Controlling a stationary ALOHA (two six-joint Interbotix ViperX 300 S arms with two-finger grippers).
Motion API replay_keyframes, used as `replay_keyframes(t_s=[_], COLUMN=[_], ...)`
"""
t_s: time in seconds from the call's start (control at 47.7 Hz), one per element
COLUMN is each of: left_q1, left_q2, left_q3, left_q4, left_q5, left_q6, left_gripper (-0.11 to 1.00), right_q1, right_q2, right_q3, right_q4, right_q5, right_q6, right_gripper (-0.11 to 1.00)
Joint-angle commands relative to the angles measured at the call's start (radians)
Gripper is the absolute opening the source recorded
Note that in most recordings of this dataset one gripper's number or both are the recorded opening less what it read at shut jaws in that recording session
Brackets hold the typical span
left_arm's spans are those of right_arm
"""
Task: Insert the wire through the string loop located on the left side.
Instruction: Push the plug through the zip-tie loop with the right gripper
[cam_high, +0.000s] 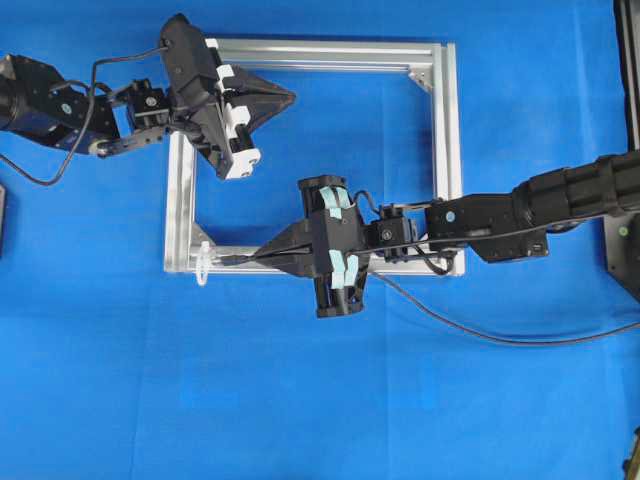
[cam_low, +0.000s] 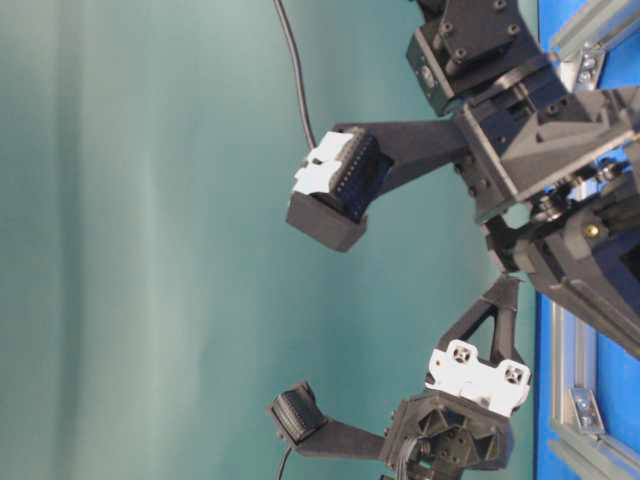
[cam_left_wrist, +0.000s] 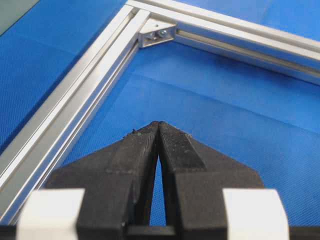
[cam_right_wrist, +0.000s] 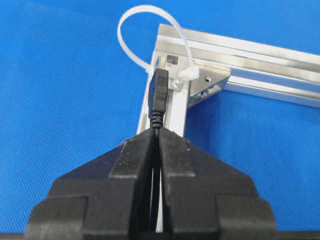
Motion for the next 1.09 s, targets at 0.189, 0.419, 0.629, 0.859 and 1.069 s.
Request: replay_keyframes(t_s=[0.189, 0.419, 0.629, 0.859, 1.069], left_q1=[0.000, 0.000, 0.000, 0.000, 0.000], left_q2=[-0.032, -0.032, -0.034, -0.032, -0.034], left_q3=[-0.006, -0.008, -0.009, -0.006, -0.008], left_q4=[0.003, 0.003, 0.003, 0.003, 0.003], left_q5=[-0.005, -0.005, -0.005, -0.005, -0.005], left_q6=[0.000, 0.000, 0.000, 0.000, 0.000], left_gripper=[0.00, 0.00, 0.00, 0.00, 0.00], right_q1=[0.003, 0.003, 0.005, 0.003, 0.005], right_q2=[-0.017, -0.014, 0.014, 0.057, 0.089], right_q3=[-0.029, -0.035, -0.081, -0.158, -0.213], right_q4=[0.002, 0.002, 0.003, 0.002, 0.003], right_q5=[-0.011, -0.011, -0.008, 0.006, 0.025], right_q6=[0.003, 0.003, 0.003, 0.003, 0.003], right_gripper=[0.00, 0.00, 0.00, 0.00, 0.00])
